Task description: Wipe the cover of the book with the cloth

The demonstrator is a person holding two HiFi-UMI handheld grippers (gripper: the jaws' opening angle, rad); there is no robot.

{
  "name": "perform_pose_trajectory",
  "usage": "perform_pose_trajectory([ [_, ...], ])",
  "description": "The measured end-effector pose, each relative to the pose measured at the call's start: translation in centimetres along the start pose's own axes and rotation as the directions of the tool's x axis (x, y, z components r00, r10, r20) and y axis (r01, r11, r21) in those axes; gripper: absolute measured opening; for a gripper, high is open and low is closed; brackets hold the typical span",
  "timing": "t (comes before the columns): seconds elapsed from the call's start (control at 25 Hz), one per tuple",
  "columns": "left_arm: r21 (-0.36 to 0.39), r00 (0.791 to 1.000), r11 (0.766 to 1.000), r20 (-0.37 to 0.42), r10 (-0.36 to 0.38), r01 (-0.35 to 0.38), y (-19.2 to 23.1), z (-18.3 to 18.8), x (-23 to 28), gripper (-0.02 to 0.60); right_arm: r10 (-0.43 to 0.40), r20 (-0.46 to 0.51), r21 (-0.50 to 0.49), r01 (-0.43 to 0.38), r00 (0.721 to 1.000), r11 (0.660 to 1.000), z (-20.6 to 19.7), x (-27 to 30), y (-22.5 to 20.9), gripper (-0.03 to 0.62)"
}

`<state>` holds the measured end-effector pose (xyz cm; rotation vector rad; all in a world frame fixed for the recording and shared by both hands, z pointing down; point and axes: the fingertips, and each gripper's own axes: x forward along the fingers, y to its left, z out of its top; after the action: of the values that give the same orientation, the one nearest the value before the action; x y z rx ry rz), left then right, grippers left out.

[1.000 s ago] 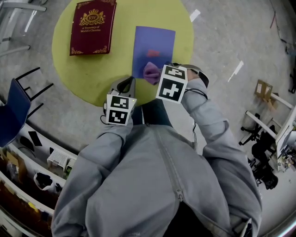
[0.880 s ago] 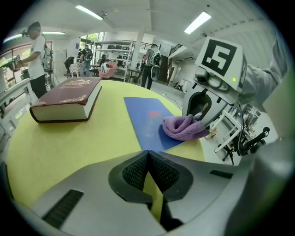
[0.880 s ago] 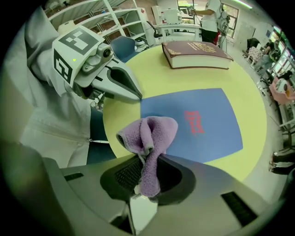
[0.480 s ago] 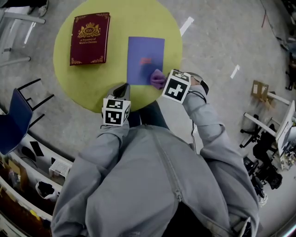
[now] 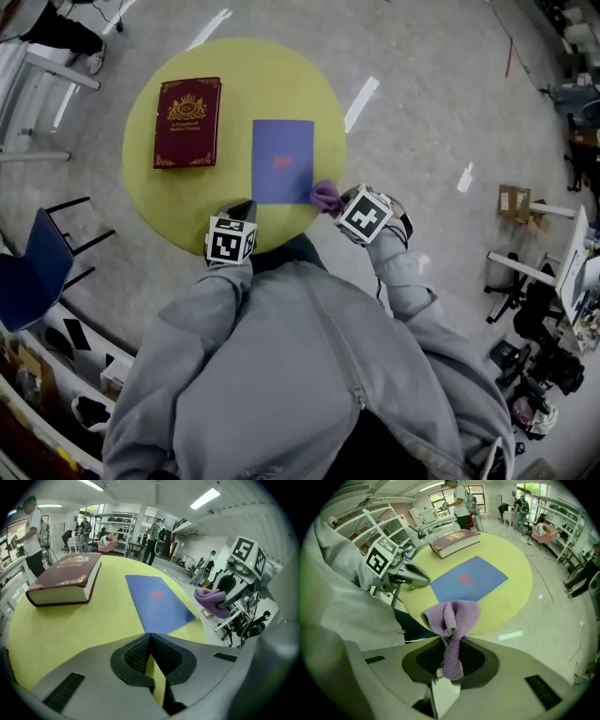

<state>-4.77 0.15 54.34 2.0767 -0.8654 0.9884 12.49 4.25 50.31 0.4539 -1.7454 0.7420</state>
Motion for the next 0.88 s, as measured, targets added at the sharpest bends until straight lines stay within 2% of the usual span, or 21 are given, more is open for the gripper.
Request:
perform_pose_trajectory([
  [0.24,0.022,0.999,0.999,0.038,0.027,-0.027,-0.4,2.3,-3.3,0.017,-0.098,0.168,0.102,0.082,0.981,0.991,0.9,-3.7,0.2,0.098],
  [0.32,0.029,0.997,0.999,0.069,0.035,-0.037,-0.5,3.6,-4.6,0.017,-0.135,0.247,0.126,0.106,0.96,0.986,2.2,-5.3,0.2,0.098],
  [0.44,0.047,0.987,0.997,0.152,0.055,-0.063,-0.4,6.9,-6.6,0.017,-0.212,0.364,0.152,0.166,0.907,0.974,4.8,-8.4,-0.8,0.098],
  [0.52,0.084,0.973,0.992,0.219,0.078,-0.098,-0.3,9.5,-8.1,0.017,-0.282,0.444,0.175,0.226,0.851,0.958,6.6,-11.1,-1.8,0.098],
  [0.68,0.144,0.933,0.977,0.348,0.098,-0.156,-1.7,14.0,-11.8,0.017,-0.404,0.572,0.232,0.332,0.714,0.914,9.2,-16.6,-2.4,0.098],
  [0.76,0.157,0.9,0.971,0.426,0.096,-0.178,-2.7,16.7,-13.9,0.017,-0.448,0.635,0.266,0.366,0.629,0.892,10.5,-19.7,-2.6,0.098],
  [0.88,0.17,0.834,0.964,0.546,0.082,-0.206,-4.3,21.1,-17.4,0.017,-0.494,0.722,0.334,0.381,0.485,0.862,12.3,-24.5,-2.7,0.098],
])
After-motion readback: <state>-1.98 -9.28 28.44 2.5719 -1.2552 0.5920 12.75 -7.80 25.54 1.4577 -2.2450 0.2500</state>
